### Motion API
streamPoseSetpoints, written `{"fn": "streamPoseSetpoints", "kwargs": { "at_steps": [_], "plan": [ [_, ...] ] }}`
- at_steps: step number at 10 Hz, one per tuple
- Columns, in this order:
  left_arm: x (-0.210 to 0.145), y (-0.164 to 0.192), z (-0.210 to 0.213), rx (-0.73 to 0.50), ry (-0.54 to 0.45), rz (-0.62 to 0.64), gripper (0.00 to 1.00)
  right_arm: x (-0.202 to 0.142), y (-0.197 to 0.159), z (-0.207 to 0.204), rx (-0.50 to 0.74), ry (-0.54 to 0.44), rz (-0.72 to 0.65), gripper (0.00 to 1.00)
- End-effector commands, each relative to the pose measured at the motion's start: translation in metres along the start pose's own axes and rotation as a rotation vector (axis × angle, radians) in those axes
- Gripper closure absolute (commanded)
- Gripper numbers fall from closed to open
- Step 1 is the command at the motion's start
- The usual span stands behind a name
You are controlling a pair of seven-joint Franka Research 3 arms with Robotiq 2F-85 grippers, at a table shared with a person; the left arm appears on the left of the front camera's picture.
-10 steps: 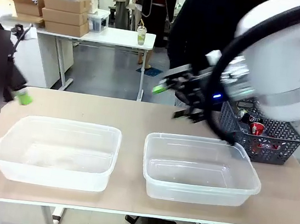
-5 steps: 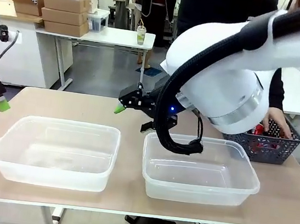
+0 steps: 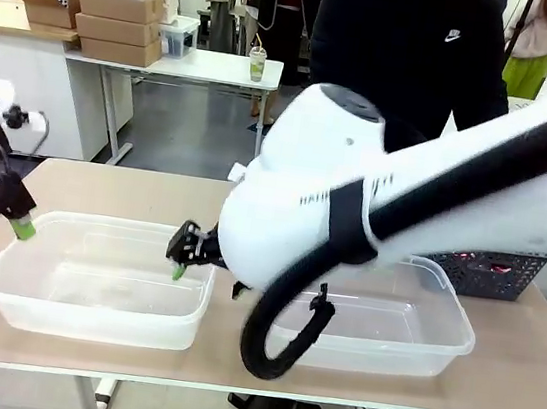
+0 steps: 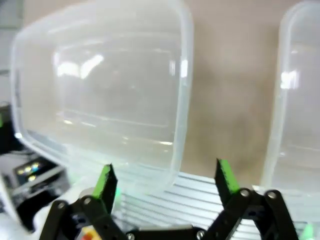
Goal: Sort the waste into each basket.
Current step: Pick up the Organizing box on the left side of the table and lift it.
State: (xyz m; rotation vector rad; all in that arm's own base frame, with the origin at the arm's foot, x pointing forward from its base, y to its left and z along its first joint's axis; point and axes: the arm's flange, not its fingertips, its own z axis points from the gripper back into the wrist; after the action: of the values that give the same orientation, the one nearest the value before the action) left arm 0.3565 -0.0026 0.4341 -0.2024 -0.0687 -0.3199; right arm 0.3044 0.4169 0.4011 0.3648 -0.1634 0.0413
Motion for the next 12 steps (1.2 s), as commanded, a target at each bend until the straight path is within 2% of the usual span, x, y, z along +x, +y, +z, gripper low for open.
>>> {"fn": "streamPoseSetpoints", "kwargs": {
  "at_steps": [1, 2, 3, 4, 6, 8, 9, 12],
  "plan": [
    [-0.004, 0.007, -0.010, -0.026, 0.013, 0.159, 0.00, 0.022, 0.026, 0.011, -0.212, -0.031, -0.011, 0.00],
    [0.000, 0.000, 0.000, 0.000, 0.000, 0.000, 0.00, 0.000, 0.000, 0.000, 0.000, 0.000, 0.000, 0.00],
    [0.000, 0.000, 0.000, 0.000, 0.000, 0.000, 0.00, 0.004, 0.001, 0.001, -0.091, -0.011, 0.009, 0.00],
    [0.000, 0.012, -0.012, -0.006, 0.013, 0.072, 0.00, 0.009, 0.017, -0.015, -0.184, 0.059, -0.020, 0.00],
    [0.011, 0.019, -0.029, 0.042, -0.042, 0.174, 0.00, 0.024, 0.034, -0.027, -0.216, 0.014, -0.086, 0.00],
    [0.006, 0.020, -0.037, 0.052, -0.043, 0.169, 0.00, 0.035, 0.040, -0.032, -0.217, -0.033, -0.112, 0.00],
    [0.006, 0.021, -0.042, 0.052, -0.051, 0.175, 0.00, 0.038, 0.039, -0.039, -0.233, -0.002, -0.127, 0.00],
    [0.008, 0.018, -0.056, 0.092, -0.066, 0.207, 0.00, 0.036, 0.032, -0.056, -0.278, -0.001, -0.170, 0.03]
  ]
}}
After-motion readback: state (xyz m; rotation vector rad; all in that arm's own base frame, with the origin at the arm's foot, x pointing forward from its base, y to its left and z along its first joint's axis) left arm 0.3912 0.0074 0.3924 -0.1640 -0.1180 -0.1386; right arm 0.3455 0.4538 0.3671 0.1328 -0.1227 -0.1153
